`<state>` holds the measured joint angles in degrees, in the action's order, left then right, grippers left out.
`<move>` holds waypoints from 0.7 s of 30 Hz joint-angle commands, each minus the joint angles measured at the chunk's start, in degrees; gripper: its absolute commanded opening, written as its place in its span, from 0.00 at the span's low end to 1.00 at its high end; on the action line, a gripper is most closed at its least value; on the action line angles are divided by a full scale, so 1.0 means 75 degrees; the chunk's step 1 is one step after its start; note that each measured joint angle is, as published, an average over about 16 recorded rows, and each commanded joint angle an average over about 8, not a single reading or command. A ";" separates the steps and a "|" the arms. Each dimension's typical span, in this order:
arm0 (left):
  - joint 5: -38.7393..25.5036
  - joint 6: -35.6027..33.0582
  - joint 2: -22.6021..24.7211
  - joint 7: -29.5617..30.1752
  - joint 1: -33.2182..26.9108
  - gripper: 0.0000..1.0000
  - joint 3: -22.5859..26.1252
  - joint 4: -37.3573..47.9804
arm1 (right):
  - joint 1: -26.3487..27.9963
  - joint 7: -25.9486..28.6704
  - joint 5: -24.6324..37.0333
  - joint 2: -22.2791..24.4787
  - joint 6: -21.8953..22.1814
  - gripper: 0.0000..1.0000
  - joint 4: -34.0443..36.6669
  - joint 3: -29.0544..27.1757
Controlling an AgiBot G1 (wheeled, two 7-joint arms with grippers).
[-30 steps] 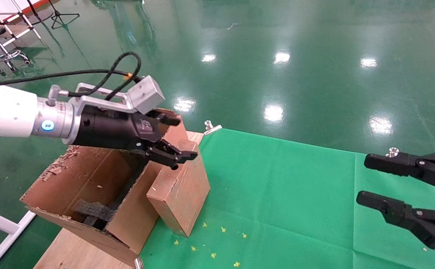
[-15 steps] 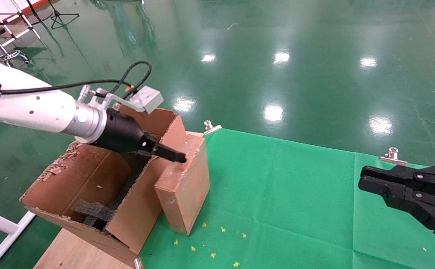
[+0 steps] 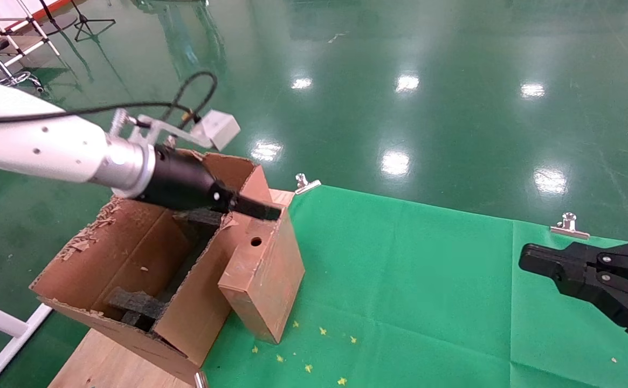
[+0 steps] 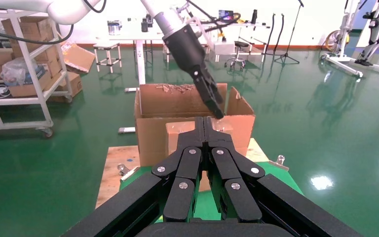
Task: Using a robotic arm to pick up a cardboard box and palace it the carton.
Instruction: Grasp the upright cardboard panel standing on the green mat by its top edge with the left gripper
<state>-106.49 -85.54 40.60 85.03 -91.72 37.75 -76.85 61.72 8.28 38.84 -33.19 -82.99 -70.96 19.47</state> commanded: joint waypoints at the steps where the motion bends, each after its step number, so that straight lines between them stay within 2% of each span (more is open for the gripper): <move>1: -0.0051 -0.0056 0.0034 0.0156 0.0030 1.00 0.0055 0.0005 | 0.0000 0.0000 0.0000 0.0000 0.0000 0.00 0.0000 0.0000; 16: -0.0311 -0.0127 0.0376 0.0435 0.0294 1.00 0.0556 -0.0018 | 0.0000 0.0000 0.0000 0.0000 0.0000 0.00 0.0000 0.0000; 17: -0.0327 -0.0125 0.0385 0.0417 0.0301 1.00 0.0579 -0.0017 | 0.0000 0.0000 0.0000 0.0000 0.0000 0.04 0.0000 0.0000; 21: -0.0374 -0.0122 0.0406 0.0342 0.0319 1.00 0.0647 -0.0013 | -0.0001 0.0000 -0.0001 0.0001 0.0002 0.52 0.0001 0.0000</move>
<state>-109.20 -86.49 43.58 87.78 -89.36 42.46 -76.94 61.71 8.28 38.84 -33.19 -82.98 -70.95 19.47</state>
